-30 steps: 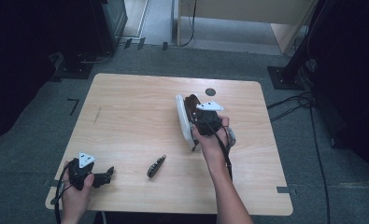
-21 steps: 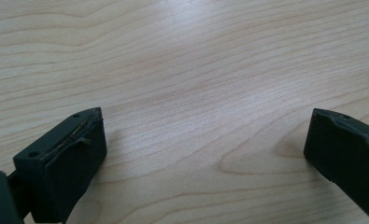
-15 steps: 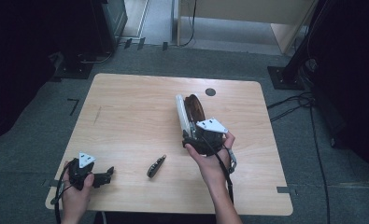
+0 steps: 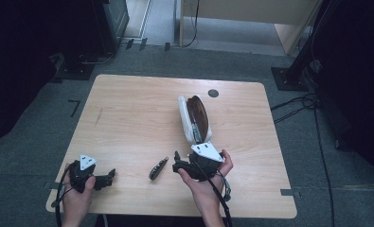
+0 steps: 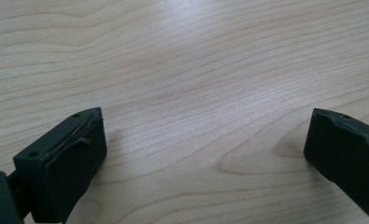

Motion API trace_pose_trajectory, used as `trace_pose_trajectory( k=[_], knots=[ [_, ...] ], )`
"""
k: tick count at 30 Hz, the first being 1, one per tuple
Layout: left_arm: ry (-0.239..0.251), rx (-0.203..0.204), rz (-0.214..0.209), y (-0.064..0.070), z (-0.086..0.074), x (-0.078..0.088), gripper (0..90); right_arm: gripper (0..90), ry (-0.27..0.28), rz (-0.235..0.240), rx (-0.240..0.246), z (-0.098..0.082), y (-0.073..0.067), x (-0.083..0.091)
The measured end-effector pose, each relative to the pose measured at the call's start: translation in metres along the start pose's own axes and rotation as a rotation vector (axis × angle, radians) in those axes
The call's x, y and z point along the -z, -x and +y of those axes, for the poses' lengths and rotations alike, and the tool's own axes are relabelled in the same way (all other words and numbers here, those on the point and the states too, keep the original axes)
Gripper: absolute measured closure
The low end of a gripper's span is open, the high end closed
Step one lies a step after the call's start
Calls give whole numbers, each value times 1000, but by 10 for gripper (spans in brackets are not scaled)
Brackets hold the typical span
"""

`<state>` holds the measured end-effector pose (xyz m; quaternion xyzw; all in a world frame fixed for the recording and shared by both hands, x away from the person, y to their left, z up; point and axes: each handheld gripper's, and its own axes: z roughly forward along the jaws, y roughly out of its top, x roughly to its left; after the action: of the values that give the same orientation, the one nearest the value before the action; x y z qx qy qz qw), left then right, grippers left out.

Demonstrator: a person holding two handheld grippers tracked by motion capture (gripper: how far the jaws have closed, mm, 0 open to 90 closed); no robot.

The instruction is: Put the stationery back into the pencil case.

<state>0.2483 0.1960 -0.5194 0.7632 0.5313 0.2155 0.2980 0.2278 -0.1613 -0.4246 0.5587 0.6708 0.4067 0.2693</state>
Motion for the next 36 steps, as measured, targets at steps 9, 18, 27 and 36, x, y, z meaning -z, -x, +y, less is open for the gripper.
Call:
trace_pose_trajectory(
  k=[9, 18, 27, 36],
  knots=[
    [0, 0, 0, 0, 0, 0, 0, 0, 3, 69, -60, -28, -22, 0],
    [0, 0, 0, 0, 0, 0, 0, 0, -64, 124, -50, -57, -51, -19],
    [0, 0, -1, 0, 0, 0, 0, 0, -107, 155, -44, -68, -77, -36],
    [0, 0, 0, 0, 0, 0, 0, 11, -144, 117, -21, -74, -97, -51]
  ],
)
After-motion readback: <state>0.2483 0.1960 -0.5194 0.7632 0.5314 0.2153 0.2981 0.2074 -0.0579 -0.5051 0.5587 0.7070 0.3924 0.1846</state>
